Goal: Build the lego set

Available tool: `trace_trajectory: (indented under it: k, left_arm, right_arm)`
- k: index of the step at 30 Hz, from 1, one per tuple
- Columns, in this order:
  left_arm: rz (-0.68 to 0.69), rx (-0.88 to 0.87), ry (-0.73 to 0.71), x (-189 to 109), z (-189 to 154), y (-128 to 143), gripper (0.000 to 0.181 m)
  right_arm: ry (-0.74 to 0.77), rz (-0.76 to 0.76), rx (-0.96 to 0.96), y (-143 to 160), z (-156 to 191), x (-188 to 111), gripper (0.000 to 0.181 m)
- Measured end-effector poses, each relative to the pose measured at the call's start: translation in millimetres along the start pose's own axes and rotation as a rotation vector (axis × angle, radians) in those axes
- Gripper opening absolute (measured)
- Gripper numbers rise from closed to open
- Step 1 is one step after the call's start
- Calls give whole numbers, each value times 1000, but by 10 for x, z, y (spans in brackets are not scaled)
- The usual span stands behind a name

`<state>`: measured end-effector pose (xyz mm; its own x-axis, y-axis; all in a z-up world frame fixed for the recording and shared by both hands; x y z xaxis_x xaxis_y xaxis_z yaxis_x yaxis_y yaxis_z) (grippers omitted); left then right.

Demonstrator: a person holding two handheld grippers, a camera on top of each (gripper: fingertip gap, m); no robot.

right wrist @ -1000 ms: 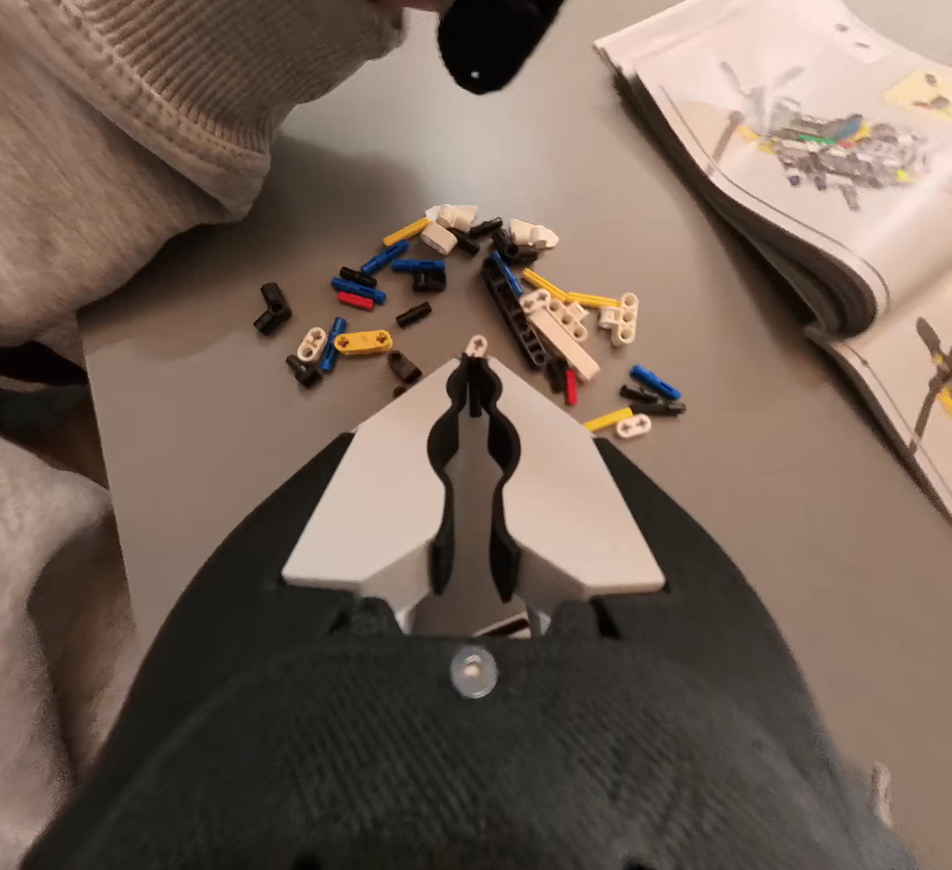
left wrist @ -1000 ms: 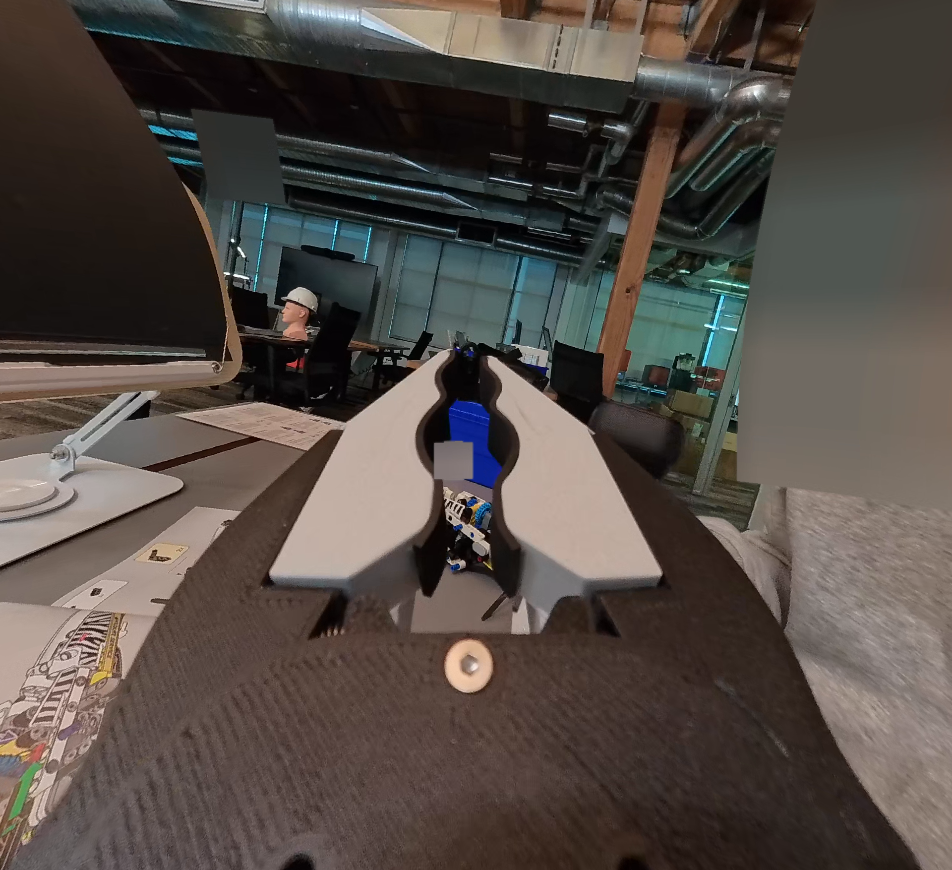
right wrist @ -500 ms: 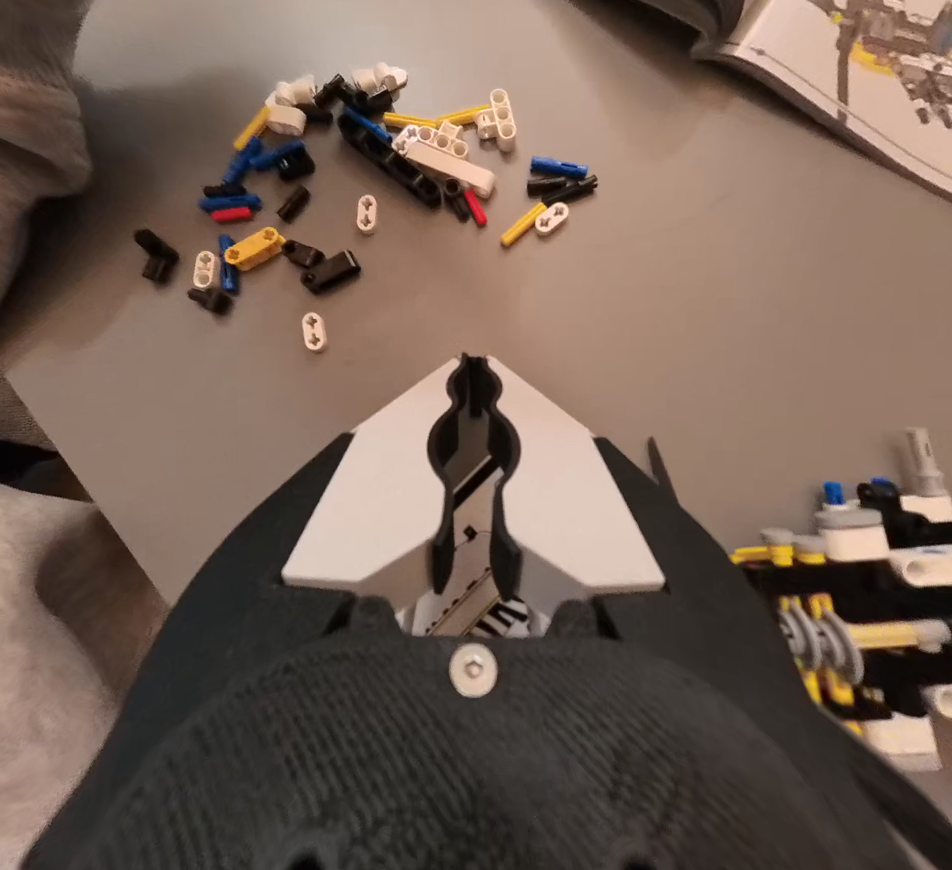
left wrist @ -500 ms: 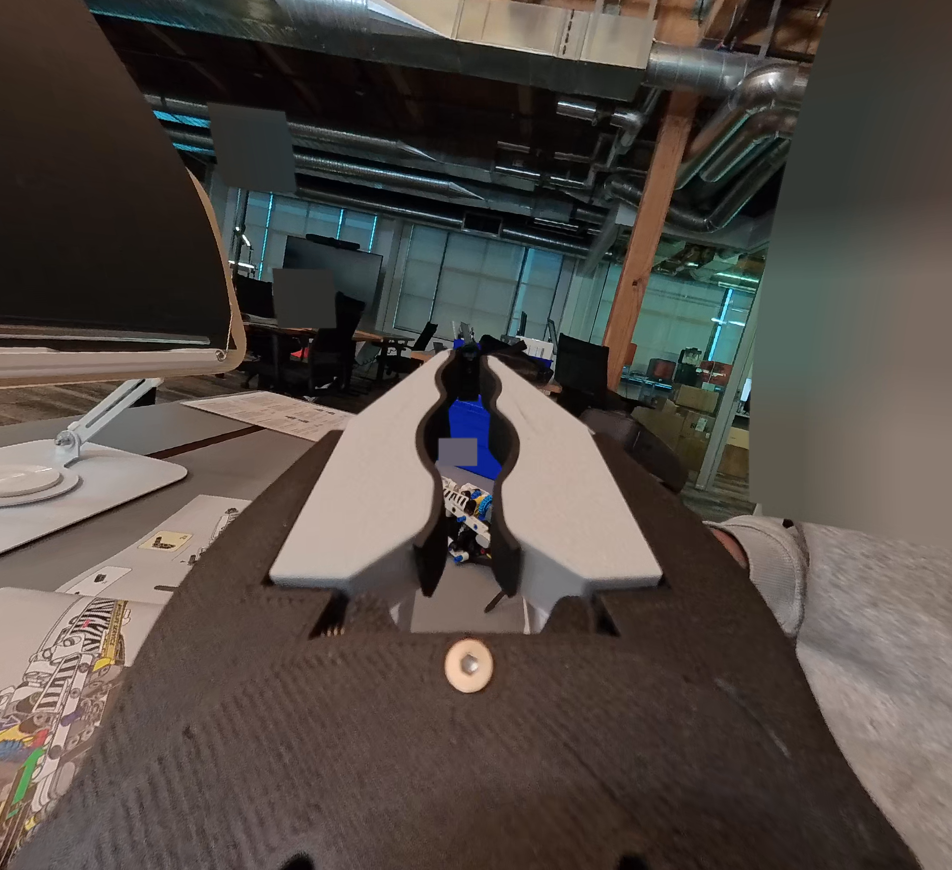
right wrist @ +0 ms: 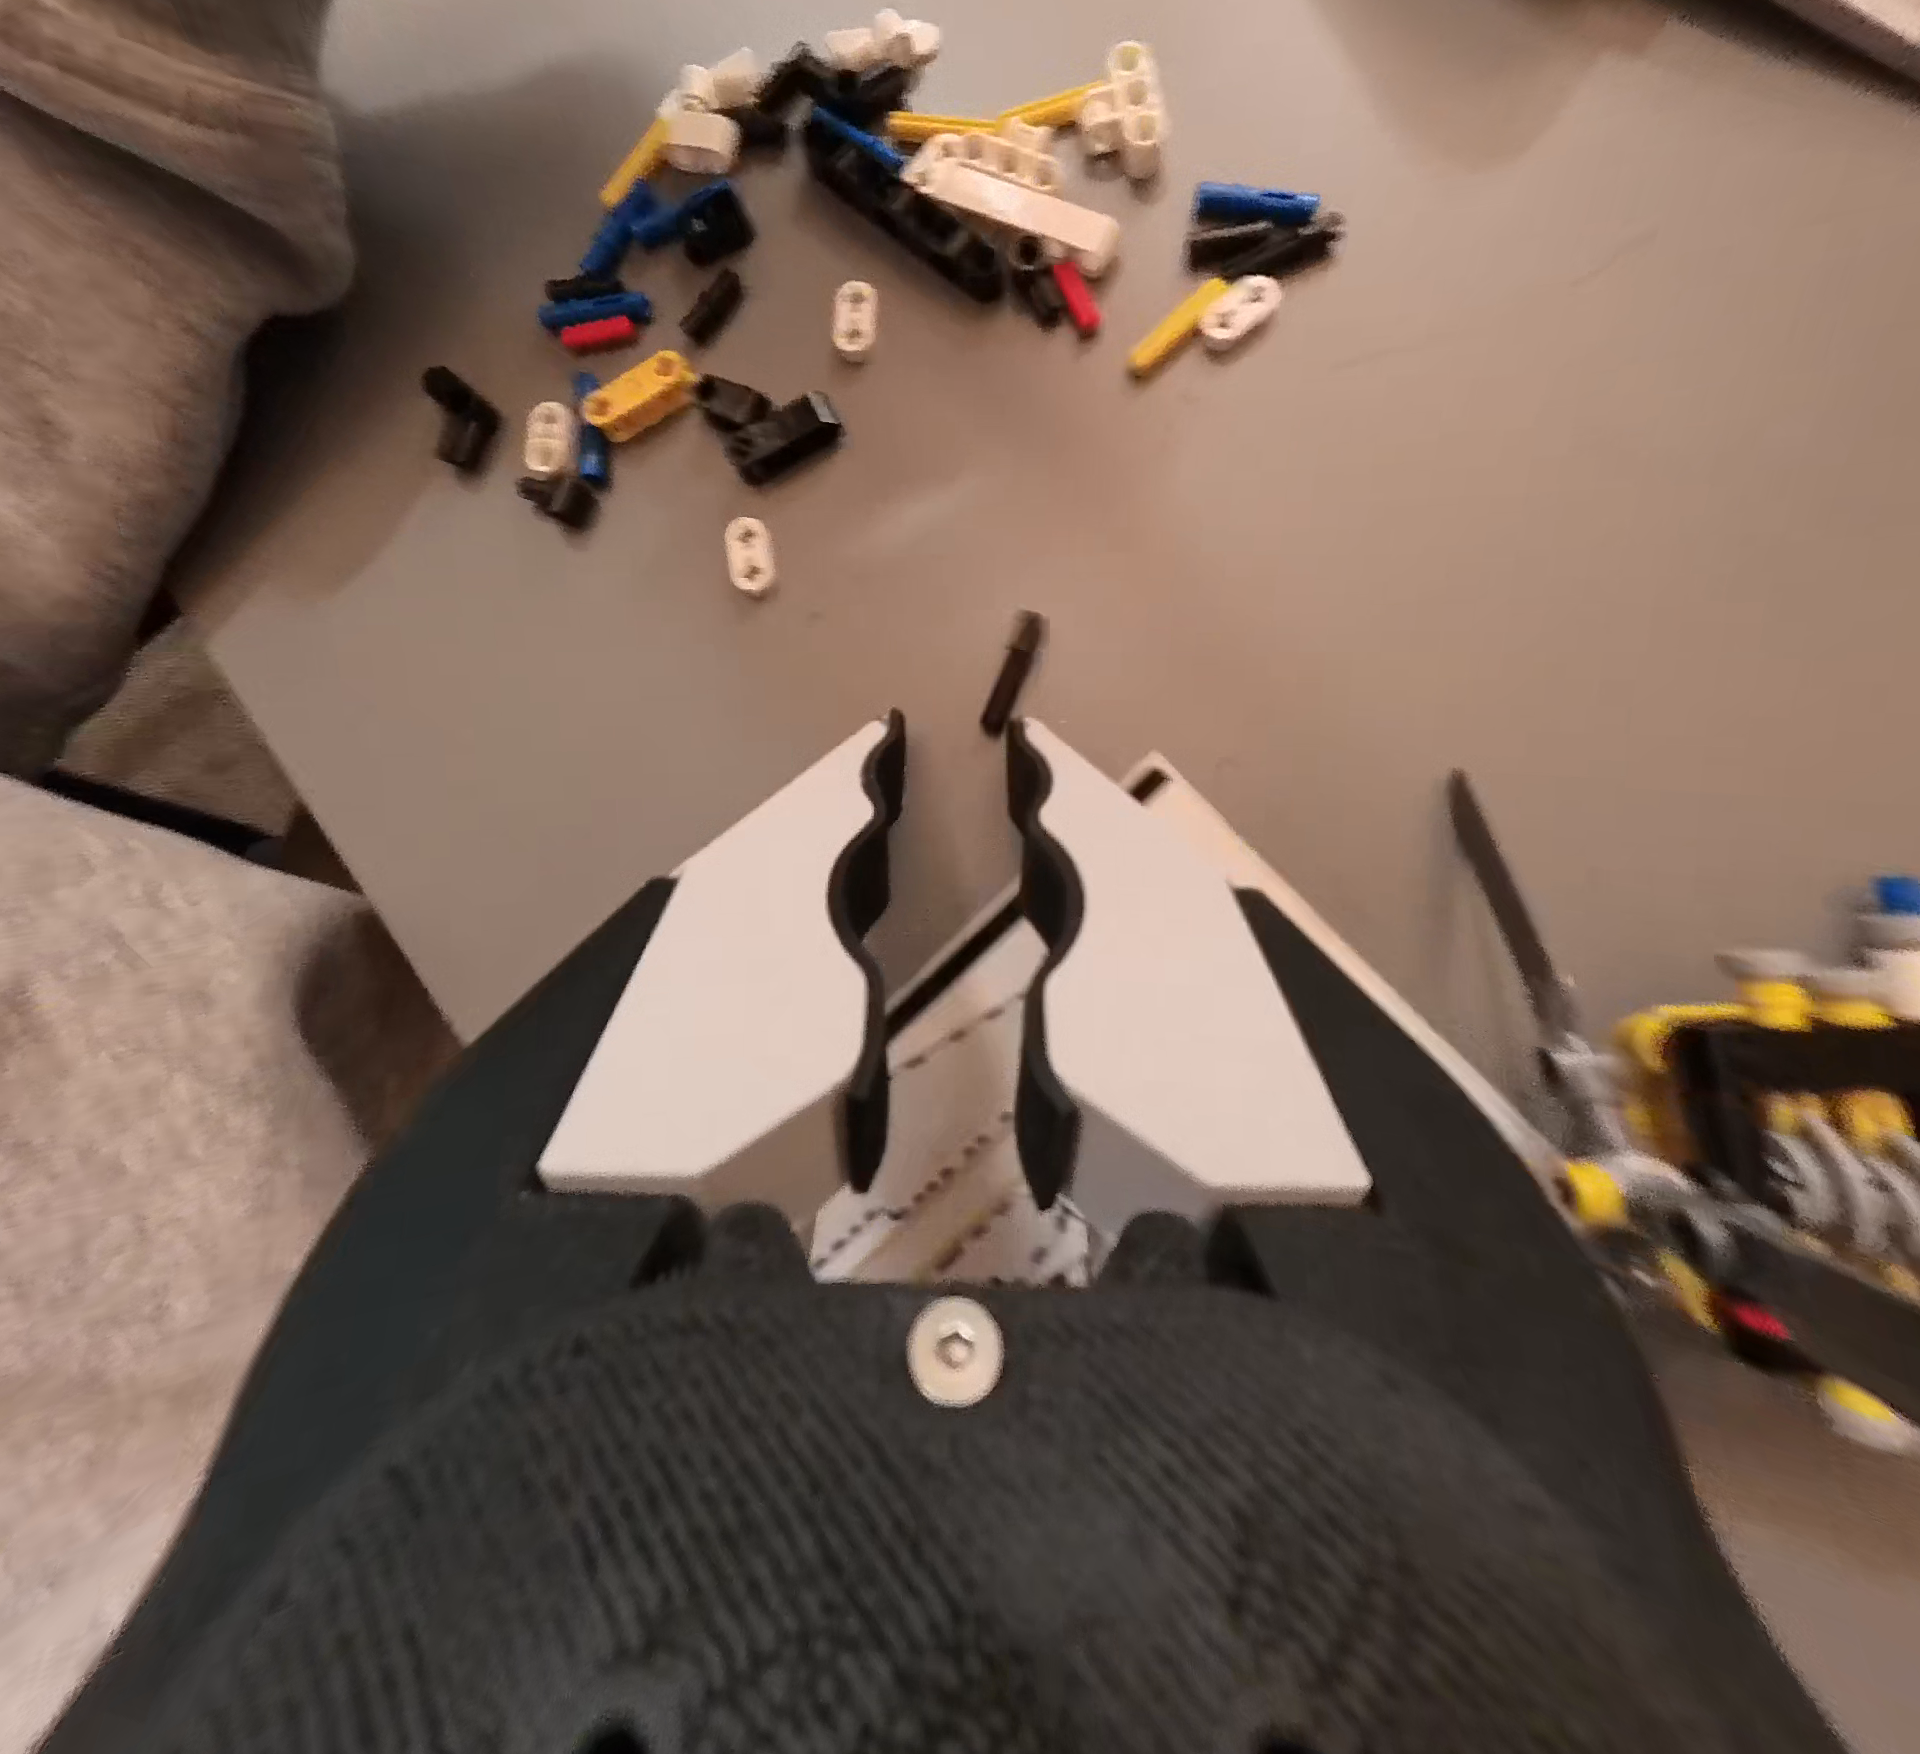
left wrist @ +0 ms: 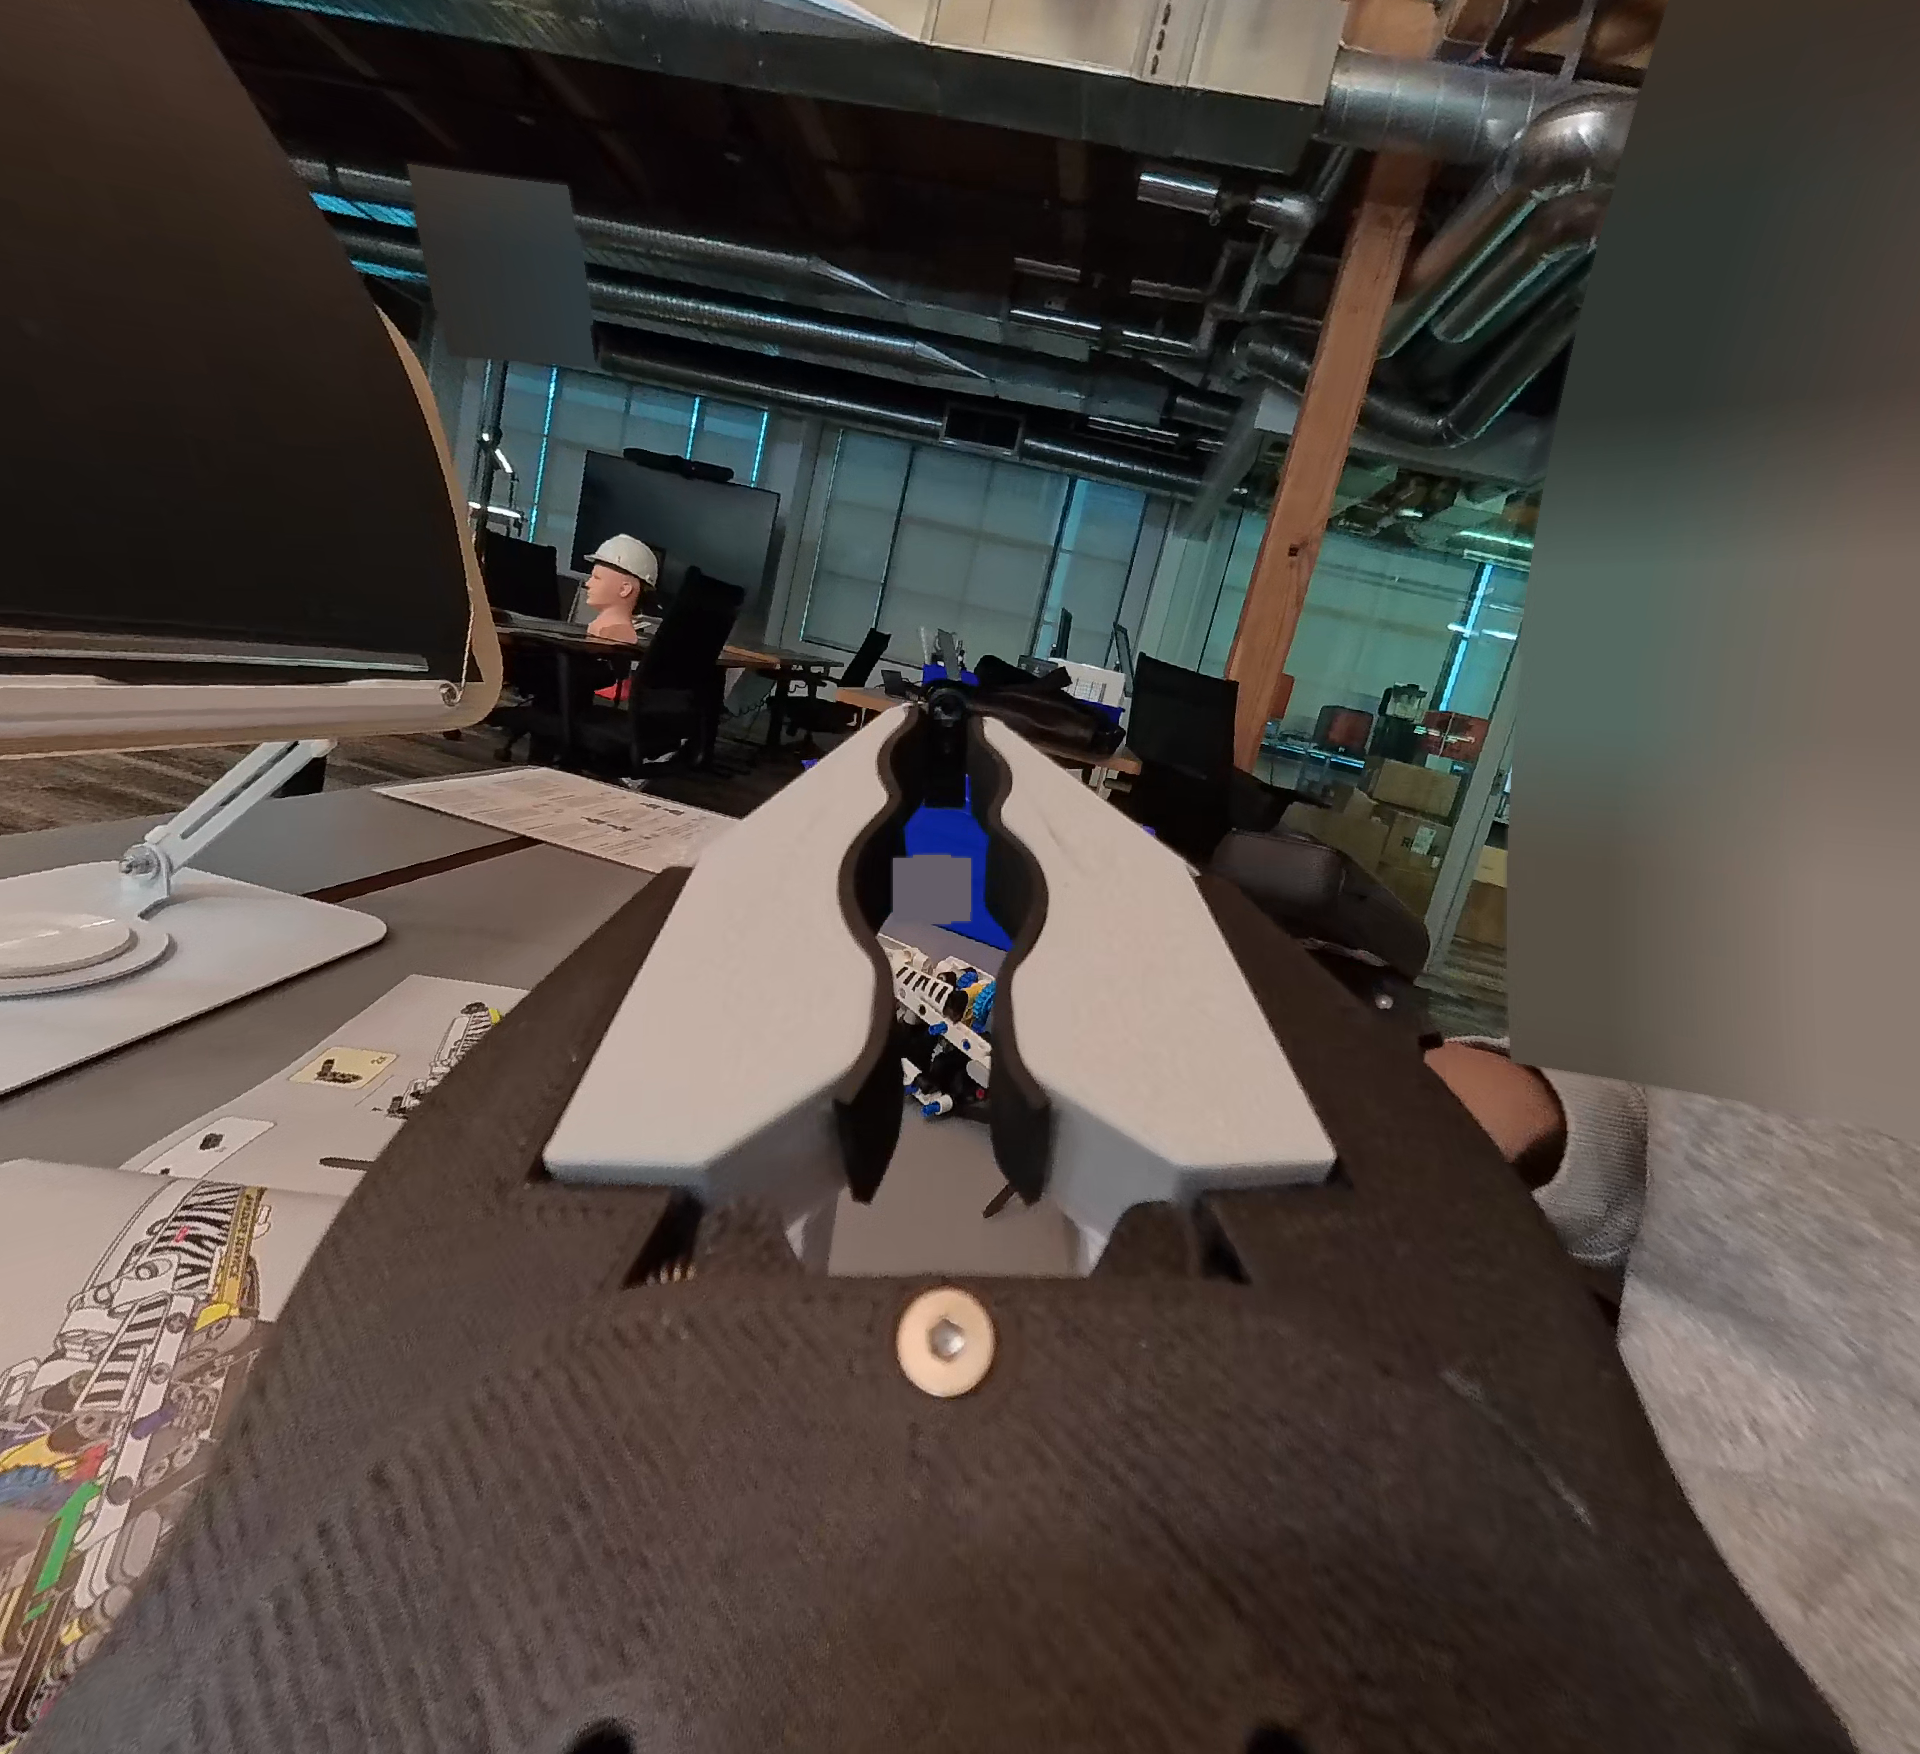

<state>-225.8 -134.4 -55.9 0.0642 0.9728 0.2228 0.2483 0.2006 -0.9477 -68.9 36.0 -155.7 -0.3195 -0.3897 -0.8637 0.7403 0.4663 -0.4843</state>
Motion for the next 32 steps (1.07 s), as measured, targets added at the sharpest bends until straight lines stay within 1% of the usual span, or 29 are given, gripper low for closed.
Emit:
trace_trajectory:
  k: [2, 3, 7, 9, 15, 20, 26, 32]
  left_arm:
    - [3, 1, -1, 4, -1, 2, 4]
    - [4, 1, -1, 5, -1, 4, 4]
    - [6, 1, -5, 4, 1, 7, 4]
    - [4, 1, -7, 2, 3, 5, 4]
    - [-13, -3, -21, -12, 16, -1, 4]
    - [-1, -7, -20, -3, 22, 13, 4]
    - [1, -15, -20, 13, 31, 30, 4]
    - [-54, -8, -50, -39, 47, -3, 4]
  right_arm:
    - [-85, -31, -45, -39, 108, 20, 20]
    - [-90, -41, -58, -53, 133, 22, 19]
    - [3, -65, -107, -84, 92, -37, 14]
    - [25, -83, -130, -84, 73, -66, 14]
    - [-11, -134, -136, -139, 44, -16, 17]
    - [43, -179, -173, -119, 19, 15, 9]
    - [0, -248, -154, -56, -1, 24, 7]
    - [1, -261, -139, -60, -37, 12, 9]
Point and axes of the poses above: each gripper's, where its closed fingertips meet, x out along the fingers, y out of its underside, z = x × y across the jaws, the point moved 9 cm from there along -x, back along the fingers, and after that the axes turned 11 degrees about z, right-handed, at the moved point
